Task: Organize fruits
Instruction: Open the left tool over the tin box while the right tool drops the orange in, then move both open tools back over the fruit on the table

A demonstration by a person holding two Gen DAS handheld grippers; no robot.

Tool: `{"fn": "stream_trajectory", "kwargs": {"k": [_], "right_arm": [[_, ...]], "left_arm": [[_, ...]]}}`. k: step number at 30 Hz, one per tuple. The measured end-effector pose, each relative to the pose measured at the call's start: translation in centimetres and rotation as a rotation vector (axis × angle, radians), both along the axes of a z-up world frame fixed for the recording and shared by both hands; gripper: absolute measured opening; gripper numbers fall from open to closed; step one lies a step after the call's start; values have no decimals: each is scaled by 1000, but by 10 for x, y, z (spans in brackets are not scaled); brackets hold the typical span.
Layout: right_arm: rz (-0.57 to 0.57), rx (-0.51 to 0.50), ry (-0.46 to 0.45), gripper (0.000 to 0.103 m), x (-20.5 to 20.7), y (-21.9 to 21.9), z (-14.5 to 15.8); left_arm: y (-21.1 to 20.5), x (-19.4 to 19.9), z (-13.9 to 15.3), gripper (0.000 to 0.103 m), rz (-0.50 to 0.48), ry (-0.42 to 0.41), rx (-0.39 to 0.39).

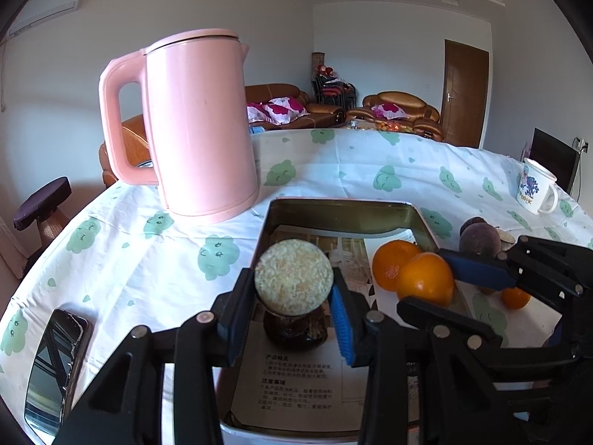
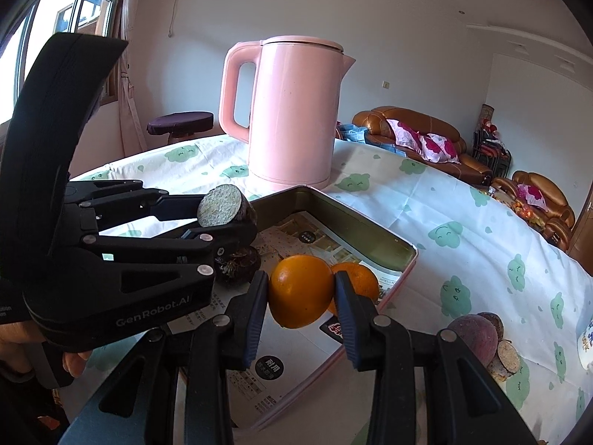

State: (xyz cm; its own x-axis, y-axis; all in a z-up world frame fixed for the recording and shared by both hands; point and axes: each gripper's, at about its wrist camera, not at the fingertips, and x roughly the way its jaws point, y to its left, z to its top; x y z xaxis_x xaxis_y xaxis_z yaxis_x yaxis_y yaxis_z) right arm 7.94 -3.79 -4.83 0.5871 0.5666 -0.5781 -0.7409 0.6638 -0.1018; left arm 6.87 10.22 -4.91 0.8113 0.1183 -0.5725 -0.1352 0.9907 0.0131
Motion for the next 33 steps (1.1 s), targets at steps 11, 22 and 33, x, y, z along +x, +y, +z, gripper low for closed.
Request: {"fn": "stream_trajectory", "kwargs": {"k": [11,22,33], "right_arm": [[-16,-10,25,38,6,1,-2],[-63,4,-8,61,3,-5,1],[-205,60,-75,61,-9,-94,28]], "left_arm": [[-3,3,-3,42,-3,24,15],[0,-10,5,70,49,-56,22],[-40,-27,35,76,-21,-159,17]]}}
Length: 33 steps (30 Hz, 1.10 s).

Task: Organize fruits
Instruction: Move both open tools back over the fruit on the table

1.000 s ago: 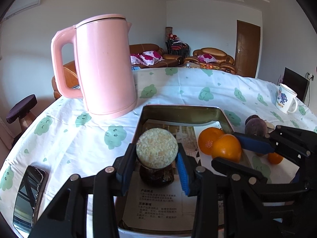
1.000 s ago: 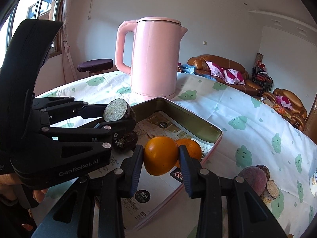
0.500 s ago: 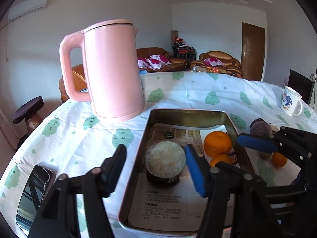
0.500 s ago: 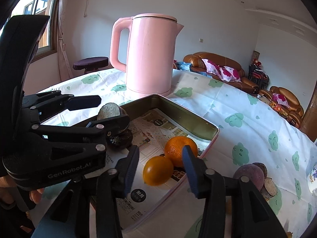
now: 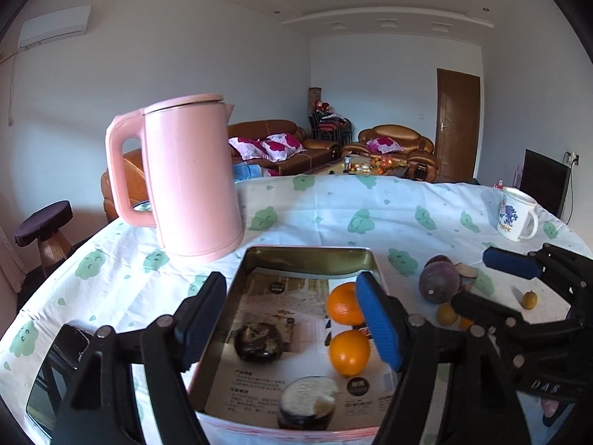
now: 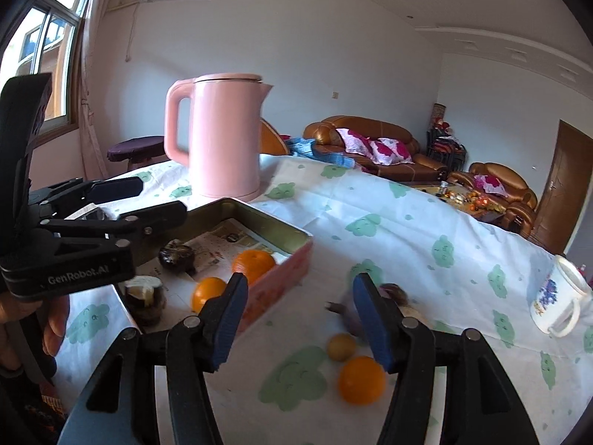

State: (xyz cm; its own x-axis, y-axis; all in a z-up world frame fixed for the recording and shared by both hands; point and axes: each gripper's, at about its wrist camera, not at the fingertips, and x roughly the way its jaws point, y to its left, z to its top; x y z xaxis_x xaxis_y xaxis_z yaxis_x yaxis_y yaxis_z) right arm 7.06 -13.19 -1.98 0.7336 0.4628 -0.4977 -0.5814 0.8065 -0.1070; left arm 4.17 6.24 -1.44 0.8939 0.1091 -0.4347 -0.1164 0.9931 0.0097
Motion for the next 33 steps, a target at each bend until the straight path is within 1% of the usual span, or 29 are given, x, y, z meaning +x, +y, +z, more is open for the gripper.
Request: {"fn": "stream_trajectory", "kwargs": {"k": [4,8,12,16,19,22,23,24,25,26,27,28,31,33], "right_arm": [[-127,12,17,61,5,-55,0],[-236,5,44,61,11,-95,-9],[-307,22,89,61,19,-125,-17],[-339,39,144,61,28,-142,-26],[-350,65,160,61,30,-148,-27],[-345,75,196,61,34,-151,-29],[-346,77,211,61,36,-152,-31],[-342,83,225,61,37,-154,-32],[-341,85,238,58,39,-155,-33],[-345,84,250,55,40,-155,-35],[-345,82,262,47,41,-156,-36],[-341,77,276,44,43,-155,-38],[-337,60,330,44,49,-154,-45],[-336,53,356,44,52,-154,-48]], "left_arm": [[-29,4,1,77,-58,3,10],[-65,11,-4,77,-135,27,47],[-94,22,-14,77,-226,91,28],[-118,31,-23,77,-271,135,49],[-132,37,-28,77,-306,168,64],[-142,45,-35,76,-357,220,51],[-145,48,-37,74,-369,237,48],[-149,50,-40,68,-377,249,54],[-153,52,-43,62,-387,259,66],[-157,54,-46,59,-400,281,76],[-159,57,-49,52,-407,303,78],[-160,59,-51,49,-409,314,75],[-165,63,-55,49,-433,346,75],[-167,63,-56,49,-446,351,80]]}}
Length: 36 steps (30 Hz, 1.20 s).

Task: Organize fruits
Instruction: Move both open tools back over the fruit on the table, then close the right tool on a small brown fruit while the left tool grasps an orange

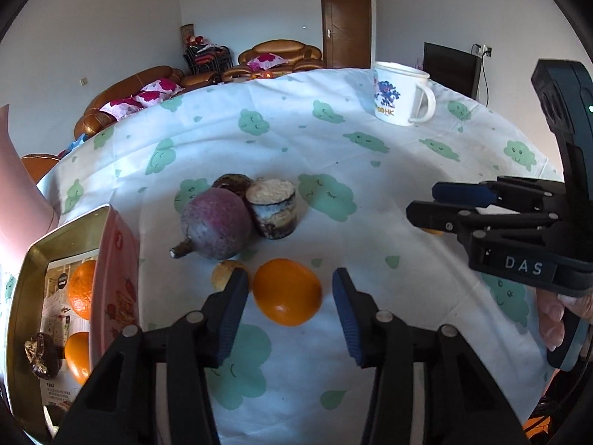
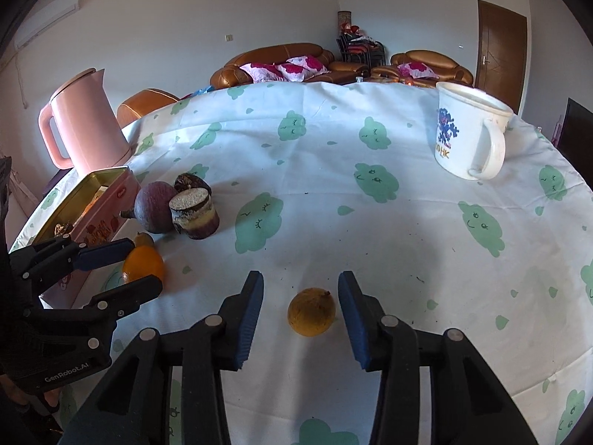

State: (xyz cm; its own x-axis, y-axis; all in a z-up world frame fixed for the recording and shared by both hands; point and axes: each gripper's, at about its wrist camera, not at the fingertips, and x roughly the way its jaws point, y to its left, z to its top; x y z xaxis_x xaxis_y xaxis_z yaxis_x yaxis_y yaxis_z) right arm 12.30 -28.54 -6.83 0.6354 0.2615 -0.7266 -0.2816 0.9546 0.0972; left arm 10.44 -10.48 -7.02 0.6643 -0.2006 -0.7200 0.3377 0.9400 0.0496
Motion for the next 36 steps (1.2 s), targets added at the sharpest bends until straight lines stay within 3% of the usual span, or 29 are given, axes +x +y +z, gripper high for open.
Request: {"fn": "stream_trajectory", "kwargs": {"k": [3,6,9,12,36], "right_arm": [[12,2,35,43,4,1,-5],[23,2,71,35,8,2,-9],[42,-18,67,28,6,7,-9],[51,-22,57,28,4,9,-9],[111,7,-161,28,-26,13,19]], "left_arm": [[-2,1,-2,49,-1,12,11],[2,3,-2,41,-1,22,-7],[3,3,-1,40,-7,28,-23],[4,2,0,40,-15,24,-34],[18,-20,21,40,14,-149,-91]]}}
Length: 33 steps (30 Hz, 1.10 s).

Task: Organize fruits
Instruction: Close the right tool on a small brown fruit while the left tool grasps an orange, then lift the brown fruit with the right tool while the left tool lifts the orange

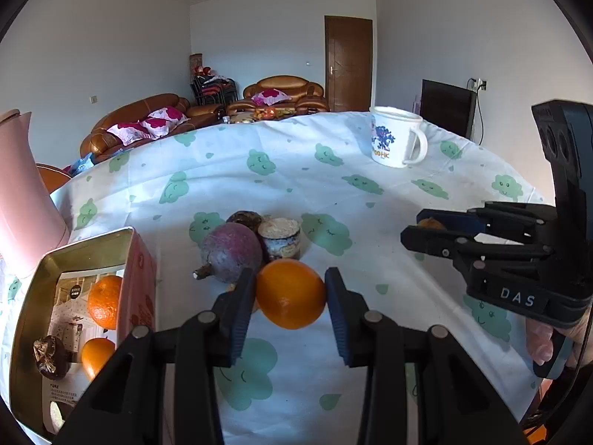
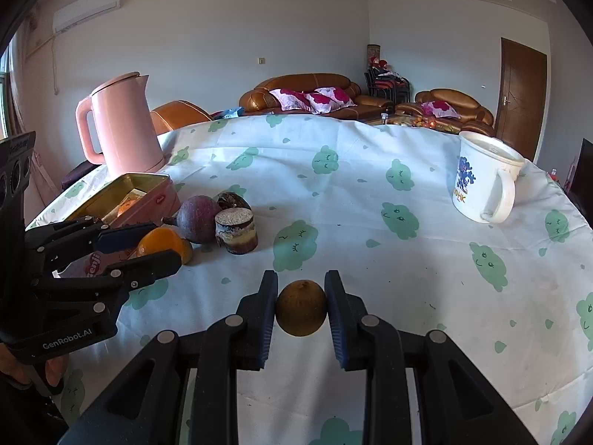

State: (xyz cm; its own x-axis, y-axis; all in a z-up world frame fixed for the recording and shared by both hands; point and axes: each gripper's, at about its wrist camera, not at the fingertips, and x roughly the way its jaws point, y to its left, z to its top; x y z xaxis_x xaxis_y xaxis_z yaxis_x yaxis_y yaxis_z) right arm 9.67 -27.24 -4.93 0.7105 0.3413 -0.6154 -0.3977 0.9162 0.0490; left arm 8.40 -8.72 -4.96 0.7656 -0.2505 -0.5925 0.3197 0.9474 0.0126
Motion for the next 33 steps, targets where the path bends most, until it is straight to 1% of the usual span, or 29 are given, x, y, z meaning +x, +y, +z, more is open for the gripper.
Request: {"fn": "stream_trajectory", "kwargs": {"k": [8,20,33], "right_arm": [[16,6,-71,28,-12,1,7],[22,11,-123,28,-20,0,11],[16,25,-176,28,-28,-3,16]], "left_arm": [[7,-8,6,40,19,-53,-33],[7,-15,10,40,22,-103,-31],[9,-23,14,40,49,-148,-28]]}}
